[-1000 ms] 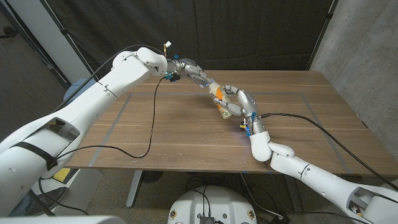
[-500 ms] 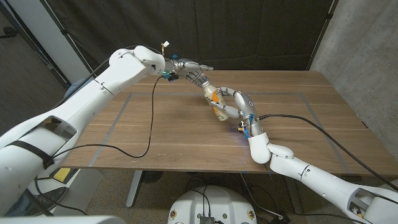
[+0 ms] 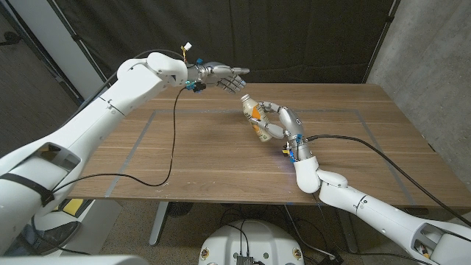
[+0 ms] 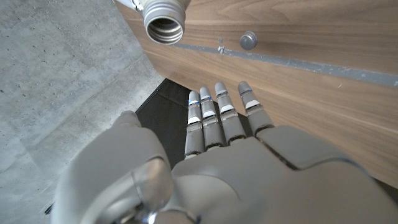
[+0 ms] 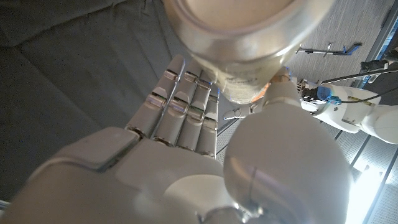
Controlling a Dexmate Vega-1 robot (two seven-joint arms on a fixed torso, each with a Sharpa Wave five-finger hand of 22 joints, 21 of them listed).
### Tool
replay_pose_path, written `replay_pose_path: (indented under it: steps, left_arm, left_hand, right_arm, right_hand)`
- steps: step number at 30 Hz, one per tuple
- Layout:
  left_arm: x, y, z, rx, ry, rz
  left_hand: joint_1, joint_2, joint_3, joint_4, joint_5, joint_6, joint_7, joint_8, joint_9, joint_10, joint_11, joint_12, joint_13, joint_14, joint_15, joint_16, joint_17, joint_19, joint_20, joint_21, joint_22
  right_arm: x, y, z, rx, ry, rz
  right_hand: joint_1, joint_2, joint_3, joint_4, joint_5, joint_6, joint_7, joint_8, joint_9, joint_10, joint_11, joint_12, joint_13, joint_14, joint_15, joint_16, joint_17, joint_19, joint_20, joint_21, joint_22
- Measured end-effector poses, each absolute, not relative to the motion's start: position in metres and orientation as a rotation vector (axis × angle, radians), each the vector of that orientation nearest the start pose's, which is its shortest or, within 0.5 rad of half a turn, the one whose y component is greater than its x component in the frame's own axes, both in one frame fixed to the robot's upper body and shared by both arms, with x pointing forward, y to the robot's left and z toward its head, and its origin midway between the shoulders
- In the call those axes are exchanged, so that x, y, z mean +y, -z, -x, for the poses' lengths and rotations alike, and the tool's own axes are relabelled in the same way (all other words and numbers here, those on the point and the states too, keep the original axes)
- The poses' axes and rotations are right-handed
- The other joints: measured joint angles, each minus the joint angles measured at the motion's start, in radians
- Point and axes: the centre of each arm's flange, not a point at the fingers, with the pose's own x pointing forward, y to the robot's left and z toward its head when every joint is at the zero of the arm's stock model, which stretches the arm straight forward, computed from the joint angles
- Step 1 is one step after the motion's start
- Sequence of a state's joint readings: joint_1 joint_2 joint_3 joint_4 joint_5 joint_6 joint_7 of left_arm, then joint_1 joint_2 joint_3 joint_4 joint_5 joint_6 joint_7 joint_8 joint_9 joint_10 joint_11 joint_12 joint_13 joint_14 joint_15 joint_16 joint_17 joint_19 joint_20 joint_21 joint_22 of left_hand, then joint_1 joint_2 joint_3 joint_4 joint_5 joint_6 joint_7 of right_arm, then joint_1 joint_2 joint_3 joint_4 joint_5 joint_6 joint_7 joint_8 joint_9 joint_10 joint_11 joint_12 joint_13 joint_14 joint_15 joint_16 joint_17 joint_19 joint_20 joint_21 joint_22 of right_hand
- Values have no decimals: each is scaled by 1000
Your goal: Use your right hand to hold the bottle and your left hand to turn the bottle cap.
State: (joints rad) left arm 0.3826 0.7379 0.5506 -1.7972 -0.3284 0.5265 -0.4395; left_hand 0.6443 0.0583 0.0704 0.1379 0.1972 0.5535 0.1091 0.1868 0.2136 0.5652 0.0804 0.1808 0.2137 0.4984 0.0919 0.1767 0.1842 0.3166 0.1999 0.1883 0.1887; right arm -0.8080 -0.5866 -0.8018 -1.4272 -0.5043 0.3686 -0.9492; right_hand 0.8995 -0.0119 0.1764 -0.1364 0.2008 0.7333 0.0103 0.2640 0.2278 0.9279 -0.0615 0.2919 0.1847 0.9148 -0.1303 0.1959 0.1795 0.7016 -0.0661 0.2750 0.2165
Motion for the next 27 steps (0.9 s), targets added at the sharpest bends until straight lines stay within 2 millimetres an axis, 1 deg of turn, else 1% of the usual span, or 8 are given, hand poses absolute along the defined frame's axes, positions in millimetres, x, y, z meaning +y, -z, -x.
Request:
replay_pose_path:
  steps: [5, 8, 9, 15, 17, 20, 24, 27]
  left_arm:
    - [195, -181, -569, -460, 526, -747]
    - [191, -187, -564, -507, 539, -734]
    - [202, -177, -565, -514, 531, -696]
    - [207, -174, -561, -571, 550, -622]
    - [217, -161, -565, -573, 556, -553]
    - [221, -156, -566, -586, 567, -505]
    - [227, -147, -567, -623, 579, -423]
    - [237, -128, -572, -624, 571, -346]
  left_hand:
    - [0, 0, -3, -4, 0, -11, -6, 0, -4, -8, -4, 0, 0, -14, -14, 0, 0, -17, -29, 0, 0]
    - [-8, 8, -4, -4, 0, -22, -11, 0, -5, -20, -6, 0, 0, -24, -24, 0, 0, -21, -54, 0, 0]
    - [-12, 12, -4, -4, 0, -23, -13, 0, -5, -24, -7, 0, 0, -24, -24, 0, 0, -22, -56, 0, 0]
    - [-12, 12, -4, -4, 0, -43, -14, 0, -5, -44, -8, 0, -1, -37, -25, 0, 0, -22, -55, 0, 1]
    - [-12, 12, -4, -4, 0, -47, -17, 0, -5, -51, -7, 0, -5, -42, -28, 0, 0, -23, -55, 0, 5]
    - [-12, 12, -11, -3, 0, -58, -17, 0, -5, -57, -11, 0, -5, -47, -33, 0, 0, -32, -57, 0, 5]
    - [-17, 6, -17, -3, 0, -76, -21, 0, -5, -76, -17, 0, -5, -74, -35, 0, 0, -46, -71, 0, 5]
    - [-25, -2, -23, -7, 0, -81, -23, 0, -5, -89, -14, 0, -5, -90, -40, 0, 0, -52, -97, 7, 5]
  right_arm:
    - [-151, 64, -565, -1225, 152, 745]
    - [-152, 62, -565, -1227, 156, 741]
    - [-153, 61, -566, -1214, 157, 726]
    - [-157, 57, -566, -1193, 167, 689]
    - [-158, 56, -566, -1189, 170, 680]
    - [-159, 55, -566, -1181, 175, 664]
    - [-161, 54, -566, -1171, 180, 641]
    - [-163, 53, -566, -1165, 181, 614]
  right_hand:
    - [0, 0, -4, 4, -1, 7, -7, -3, -3, 5, -5, -3, 0, 0, 0, -2, 0, 0, 0, 0, 0]
    - [0, 0, -8, 8, -1, 12, -13, -10, -3, 6, -11, -9, -1, -4, 4, -4, 0, 0, 0, 0, 0]
    - [-2, 2, -10, 10, -1, 11, -13, -13, -3, 5, -12, -11, -1, -4, 4, -6, 0, 0, 0, 0, 0]
    - [10, 25, -18, 18, -8, 5, -24, -26, -5, 0, -18, -23, -3, -20, 9, -11, 0, -11, 0, 0, 0]
    - [11, 26, -18, 18, -8, 3, -30, -26, -6, 0, -18, -23, -3, -22, 11, -11, 0, -11, 0, 0, 0]
    - [11, 26, -18, 18, -8, 6, -33, -26, -6, 0, -18, -23, -3, -24, 9, -11, 0, -11, 0, 0, 0]
    - [8, 29, -18, 18, -8, 12, -38, -26, -6, 0, -18, -27, -1, -25, 7, -11, 0, -11, 0, 0, 5]
    - [7, 30, -18, 18, -8, 13, -39, -26, -7, 0, -18, -27, 0, -31, 12, -11, 0, -11, 0, 0, 5]
